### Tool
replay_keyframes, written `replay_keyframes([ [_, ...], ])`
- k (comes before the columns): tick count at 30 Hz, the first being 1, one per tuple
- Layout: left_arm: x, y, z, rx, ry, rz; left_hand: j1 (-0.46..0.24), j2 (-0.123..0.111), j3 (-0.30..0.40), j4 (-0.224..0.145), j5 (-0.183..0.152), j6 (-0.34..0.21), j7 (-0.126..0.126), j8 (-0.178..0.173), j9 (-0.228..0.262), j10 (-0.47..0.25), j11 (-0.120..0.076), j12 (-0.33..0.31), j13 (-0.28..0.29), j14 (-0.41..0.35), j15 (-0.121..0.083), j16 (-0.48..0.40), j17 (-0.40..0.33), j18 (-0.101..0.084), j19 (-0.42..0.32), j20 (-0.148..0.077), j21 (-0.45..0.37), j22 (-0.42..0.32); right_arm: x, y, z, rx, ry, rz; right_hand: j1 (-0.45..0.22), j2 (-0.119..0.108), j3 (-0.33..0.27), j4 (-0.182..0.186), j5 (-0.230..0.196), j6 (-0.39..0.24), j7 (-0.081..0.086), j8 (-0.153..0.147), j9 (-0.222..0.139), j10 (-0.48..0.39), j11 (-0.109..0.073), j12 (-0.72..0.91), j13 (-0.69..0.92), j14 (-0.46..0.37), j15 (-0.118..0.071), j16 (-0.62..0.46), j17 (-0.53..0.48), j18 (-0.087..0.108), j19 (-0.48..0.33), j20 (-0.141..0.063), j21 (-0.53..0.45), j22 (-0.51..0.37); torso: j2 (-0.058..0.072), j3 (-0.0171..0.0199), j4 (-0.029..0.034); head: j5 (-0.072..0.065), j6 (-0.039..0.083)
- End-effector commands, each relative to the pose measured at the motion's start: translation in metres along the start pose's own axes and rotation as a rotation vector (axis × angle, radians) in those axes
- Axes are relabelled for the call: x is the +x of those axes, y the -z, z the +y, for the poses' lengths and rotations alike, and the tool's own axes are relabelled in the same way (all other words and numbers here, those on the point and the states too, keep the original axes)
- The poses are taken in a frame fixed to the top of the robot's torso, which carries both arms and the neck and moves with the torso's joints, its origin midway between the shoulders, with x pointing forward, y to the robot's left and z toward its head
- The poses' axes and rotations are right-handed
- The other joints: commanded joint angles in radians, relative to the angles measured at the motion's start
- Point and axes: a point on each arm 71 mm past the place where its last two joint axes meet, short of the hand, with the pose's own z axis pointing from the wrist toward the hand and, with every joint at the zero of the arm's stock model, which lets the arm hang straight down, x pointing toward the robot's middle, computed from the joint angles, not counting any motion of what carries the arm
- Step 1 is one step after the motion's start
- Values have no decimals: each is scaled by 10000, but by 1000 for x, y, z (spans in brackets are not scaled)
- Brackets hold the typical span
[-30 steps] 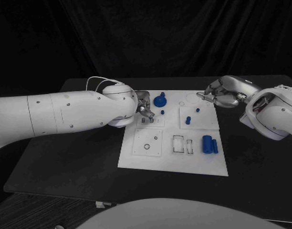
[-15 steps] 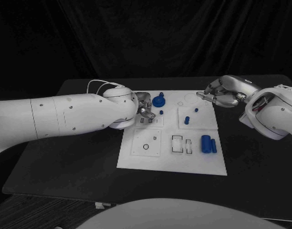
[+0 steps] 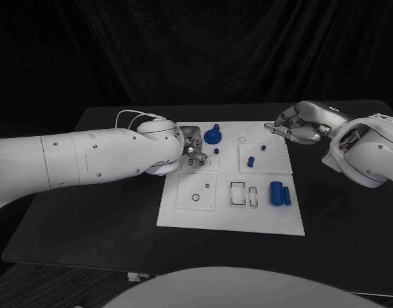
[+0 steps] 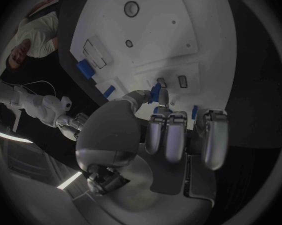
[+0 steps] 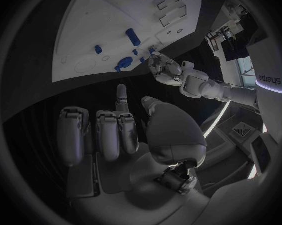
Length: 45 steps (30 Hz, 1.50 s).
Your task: Assemble the parts on the task board
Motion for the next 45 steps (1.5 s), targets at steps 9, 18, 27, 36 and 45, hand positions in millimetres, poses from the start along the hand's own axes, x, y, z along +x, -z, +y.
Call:
replay_keyframes([
  [9, 5, -3, 2, 112, 92, 10, -9, 89, 1581, -1484, 30, 53, -164, 49, 28, 1047, -89, 26, 2635, 1039, -63, 26, 2635, 76, 547, -71, -15, 2350, 0, 1, -1, 103, -18, -117, 116, 32, 65, -10, 24, -42, -13, 46, 22, 1043, 58, 26, 2629, 986, 57, -41, 2407, 74, 556, 62, -46, 2327, -6, 6, 2, -14, 1],
  [18, 10, -4, 5, 95, 124, 92, -12, 102, 1594, -1483, -3, 35, -163, 57, -1, 1047, -87, 26, 2635, 1039, -63, 26, 2635, 78, 543, -73, -23, 2348, 0, 1, -1, 102, -18, -110, 119, 34, 69, -10, 19, -42, -14, 52, 26, 1027, 57, 13, 2602, 970, 56, -69, 2346, 78, 547, 62, -61, 2321, -4, 8, 10, -14, 1],
  [27, 14, -6, 4, 224, 199, 72, -12, 124, 1615, -1484, -53, 5, -156, 71, -41, 1047, -85, 26, 2635, 1039, -62, 26, 2635, 78, 541, -74, -26, 2347, 0, 0, 0, 90, -16, -114, 120, 36, 71, -9, 16, -41, -15, 56, 30, 1002, 56, -8, 2560, 958, 55, -88, 2303, 86, 531, 61, -89, 2311, -4, 6, 7, -32, 1],
  [36, 18, -6, 0, 323, 157, 204, -17, 134, 1625, -1486, -114, -7, -153, 92, -78, 1047, -84, 26, 2635, 1039, -61, 26, 2635, 76, 544, -75, -19, 2350, 0, 0, -1, 119, -11, -88, 121, 38, 74, -8, 13, -40, -16, 60, 32, 973, 55, -32, 2510, 947, 55, -106, 2265, 89, 525, 61, -99, 2307, -6, 6, 4, -19, 1],
  [45, 20, -5, 2, 214, 63, 386, -17, 136, 1628, -1488, -126, -7, -154, 97, -86, 1047, -83, 26, 2635, 1039, -61, 26, 2635, 77, 543, -75, -22, 2349, 1, 0, -2, 152, -5, -43, 121, 41, 76, -6, 10, -42, -16, 64, 35, 937, 55, -63, 2448, 938, 54, -122, 2230, 95, 513, 61, -121, 2299, -6, 6, 4, 0, 1],
])
